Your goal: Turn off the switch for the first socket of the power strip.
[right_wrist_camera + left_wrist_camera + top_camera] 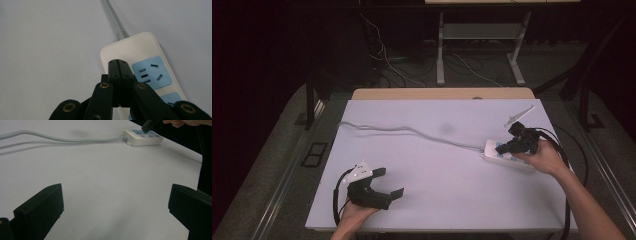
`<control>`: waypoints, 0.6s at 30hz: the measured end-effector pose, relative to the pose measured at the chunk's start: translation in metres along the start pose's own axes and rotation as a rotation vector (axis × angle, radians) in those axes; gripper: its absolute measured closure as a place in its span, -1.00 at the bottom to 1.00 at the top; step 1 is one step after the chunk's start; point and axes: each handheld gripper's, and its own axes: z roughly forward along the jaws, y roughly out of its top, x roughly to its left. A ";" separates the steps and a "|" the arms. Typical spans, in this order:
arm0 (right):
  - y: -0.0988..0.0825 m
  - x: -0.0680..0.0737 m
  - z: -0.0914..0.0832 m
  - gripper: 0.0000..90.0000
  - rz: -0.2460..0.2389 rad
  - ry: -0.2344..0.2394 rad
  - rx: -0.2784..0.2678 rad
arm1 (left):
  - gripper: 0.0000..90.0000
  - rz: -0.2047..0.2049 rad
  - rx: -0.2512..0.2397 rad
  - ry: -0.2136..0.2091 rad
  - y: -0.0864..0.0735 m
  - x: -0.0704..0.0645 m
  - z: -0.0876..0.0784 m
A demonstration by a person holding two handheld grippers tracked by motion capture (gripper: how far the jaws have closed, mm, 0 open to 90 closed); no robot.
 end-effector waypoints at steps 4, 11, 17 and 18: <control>0.000 -0.001 0.002 0.99 0.004 -0.005 0.011 | -1.00 0.000 0.001 0.000 0.000 0.000 0.000; -0.002 -0.003 0.007 0.99 0.004 -0.023 0.031 | -1.00 -0.001 0.007 0.000 0.000 0.000 0.001; -0.004 -0.003 0.009 0.99 0.001 -0.032 0.030 | -1.00 0.000 0.008 -0.001 0.000 0.000 0.001; -0.004 -0.003 0.009 1.00 -0.005 -0.036 0.031 | -1.00 0.000 0.008 -0.003 0.000 0.000 0.001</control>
